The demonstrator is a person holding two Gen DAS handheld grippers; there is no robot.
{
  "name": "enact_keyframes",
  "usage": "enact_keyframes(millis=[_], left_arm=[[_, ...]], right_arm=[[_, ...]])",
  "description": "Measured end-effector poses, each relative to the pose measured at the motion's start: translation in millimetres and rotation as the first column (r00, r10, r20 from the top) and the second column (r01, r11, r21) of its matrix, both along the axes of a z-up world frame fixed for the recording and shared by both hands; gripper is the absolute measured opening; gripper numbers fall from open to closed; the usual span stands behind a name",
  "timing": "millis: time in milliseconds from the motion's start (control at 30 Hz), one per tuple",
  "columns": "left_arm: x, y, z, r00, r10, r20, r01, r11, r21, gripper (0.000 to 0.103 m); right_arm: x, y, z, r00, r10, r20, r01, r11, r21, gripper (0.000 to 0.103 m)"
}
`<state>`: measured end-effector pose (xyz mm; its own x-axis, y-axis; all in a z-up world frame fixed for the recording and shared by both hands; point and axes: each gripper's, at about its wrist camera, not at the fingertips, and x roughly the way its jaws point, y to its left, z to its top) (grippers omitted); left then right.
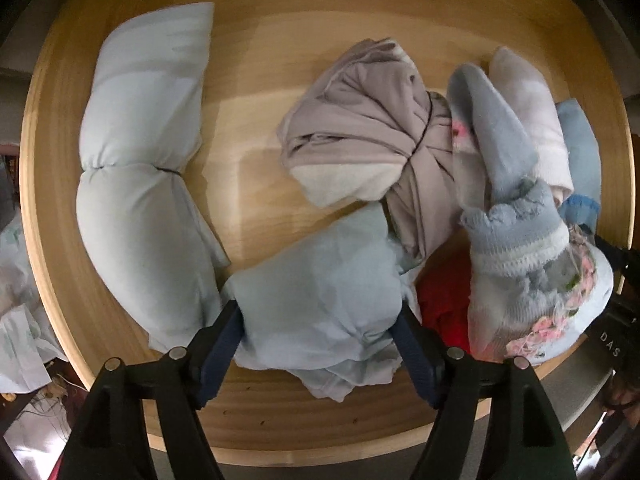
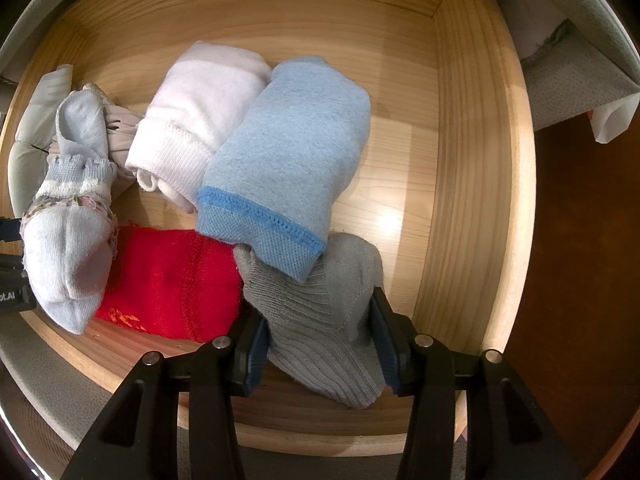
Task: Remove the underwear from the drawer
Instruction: 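Grasp the pale blue folded underwear with the left gripper while the right gripper holds the grey underwear, then lift the pale blue underwear out of the drawer toward the white box with the left gripper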
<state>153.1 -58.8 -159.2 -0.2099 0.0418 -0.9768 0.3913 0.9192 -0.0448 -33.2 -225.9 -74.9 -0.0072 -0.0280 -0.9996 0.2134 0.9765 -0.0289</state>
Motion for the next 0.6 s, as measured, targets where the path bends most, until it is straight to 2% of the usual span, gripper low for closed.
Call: enact_keyframes(millis=[167,367,533,600], left_arm=[[-3,-7,3,1.000,0.000,0.024,0.000,1.000,-0.006,0.074],[-8,10,16,0.998,0.042,0.041,-0.039,0.998,-0.058,0.062],[-11,19,27,0.995,0.074,0.060,-0.069,0.994,-0.086,0.048],[-12,19,31,0.994,0.075,0.075,-0.068,0.993,-0.092,0.046]], right_arm=[[2,-2,0,1.000,0.002,-0.002,-0.002,1.000,0.000,0.046],[1,-2,0,1.000,0.002,-0.002,-0.002,1.000,-0.001,0.046],[1,-2,0,1.000,0.003,-0.002,-0.003,1.000,0.000,0.046],[1,-2,0,1.000,0.002,-0.002,-0.002,1.000,0.000,0.046]])
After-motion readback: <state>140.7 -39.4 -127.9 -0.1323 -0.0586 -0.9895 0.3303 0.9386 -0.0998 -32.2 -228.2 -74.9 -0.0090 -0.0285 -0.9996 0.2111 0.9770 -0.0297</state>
